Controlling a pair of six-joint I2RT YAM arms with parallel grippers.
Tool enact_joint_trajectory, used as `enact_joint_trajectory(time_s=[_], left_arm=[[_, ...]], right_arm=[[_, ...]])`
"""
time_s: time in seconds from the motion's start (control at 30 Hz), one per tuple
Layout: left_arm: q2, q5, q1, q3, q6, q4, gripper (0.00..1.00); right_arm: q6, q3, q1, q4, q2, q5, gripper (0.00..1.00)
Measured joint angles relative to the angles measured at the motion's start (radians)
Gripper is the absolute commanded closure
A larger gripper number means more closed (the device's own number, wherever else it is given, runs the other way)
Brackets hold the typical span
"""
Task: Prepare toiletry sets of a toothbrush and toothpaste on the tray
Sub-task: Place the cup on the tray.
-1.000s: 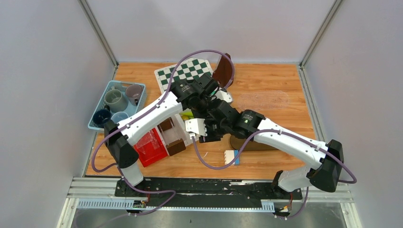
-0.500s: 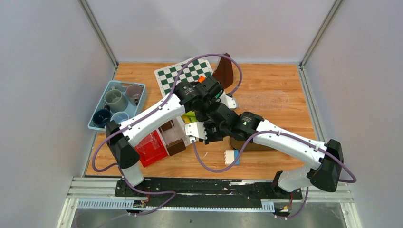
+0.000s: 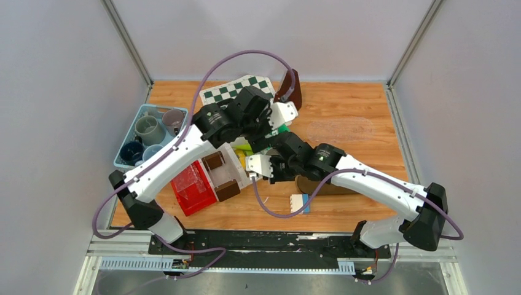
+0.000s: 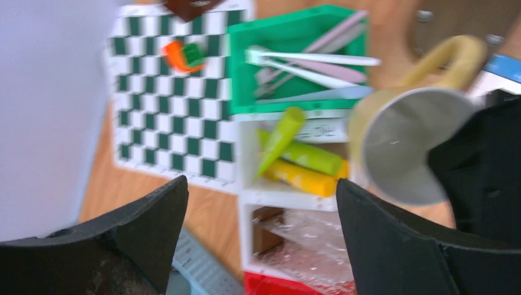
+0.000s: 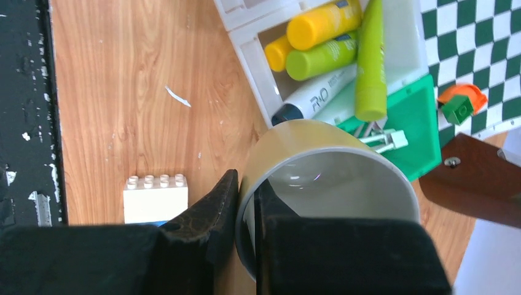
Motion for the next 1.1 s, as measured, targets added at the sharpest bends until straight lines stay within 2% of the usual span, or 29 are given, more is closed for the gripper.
enact_joint_trajectory(time_s=[0.23, 0.47, 0.73, 0.93, 1.1], left_arm=[[-0.152, -0.120, 0.095, -0.058, -0.072, 0.165, 0.00], [-0.354, -0.214, 0.343, -0.236, -0.259, 0.309, 0.00], [-0.527, -0.288, 0.517, -0.459, -0.394, 0.374, 0.00], [-0.617, -0.337, 0.557, -0.605, -0.424, 0.427, 0.00], [-0.626, -0.364, 0.563, -0.661, -0.425, 0.458, 0.00]], right_arm=[[0.038, 0.000, -0.096, -0.009, -0.052, 0.001, 1.00], [0.148, 0.013, -0.322, -0.013, -0.057, -0.002, 1.00], [0.369, 0.130, -0.570, -0.011, 0.023, 0.026, 1.00], [0.547, 0.200, -0.749, -0.011, 0.114, 0.026, 1.00], [0.665, 0.251, -0.877, -0.012, 0.193, 0.007, 1.00]])
